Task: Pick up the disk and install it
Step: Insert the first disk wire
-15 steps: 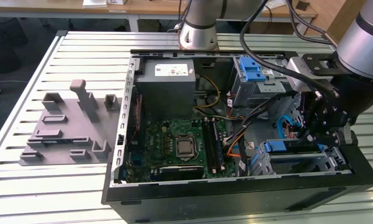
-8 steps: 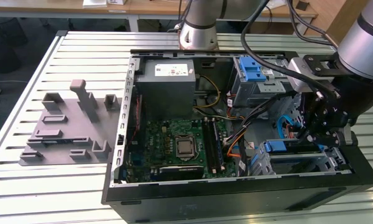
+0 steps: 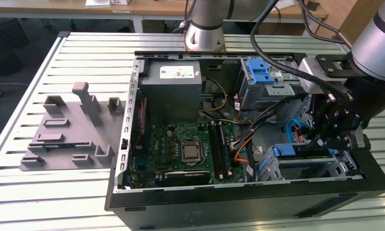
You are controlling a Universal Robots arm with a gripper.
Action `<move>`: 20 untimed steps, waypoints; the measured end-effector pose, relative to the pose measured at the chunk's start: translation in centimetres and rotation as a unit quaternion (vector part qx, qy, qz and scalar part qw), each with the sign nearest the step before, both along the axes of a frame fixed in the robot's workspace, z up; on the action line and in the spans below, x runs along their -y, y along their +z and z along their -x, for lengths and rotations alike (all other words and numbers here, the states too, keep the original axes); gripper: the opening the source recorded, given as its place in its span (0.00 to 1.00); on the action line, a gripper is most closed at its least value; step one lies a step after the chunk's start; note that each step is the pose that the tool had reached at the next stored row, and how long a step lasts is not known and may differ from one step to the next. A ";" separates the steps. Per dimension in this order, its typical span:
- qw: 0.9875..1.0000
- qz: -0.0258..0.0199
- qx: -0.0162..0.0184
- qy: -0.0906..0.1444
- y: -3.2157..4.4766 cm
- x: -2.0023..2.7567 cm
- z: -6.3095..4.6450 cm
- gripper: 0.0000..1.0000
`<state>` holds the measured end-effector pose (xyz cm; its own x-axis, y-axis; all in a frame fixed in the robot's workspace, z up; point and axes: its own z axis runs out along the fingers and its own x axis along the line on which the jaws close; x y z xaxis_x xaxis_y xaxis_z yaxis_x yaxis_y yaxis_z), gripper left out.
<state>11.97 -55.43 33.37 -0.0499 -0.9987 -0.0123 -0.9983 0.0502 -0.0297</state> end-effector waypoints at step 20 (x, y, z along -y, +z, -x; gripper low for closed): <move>1.000 -0.002 0.000 0.000 0.51 0.00 0.0 0.11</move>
<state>11.98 -55.43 33.88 -0.0498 -0.9986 -0.0161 -0.9983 0.0503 -0.0293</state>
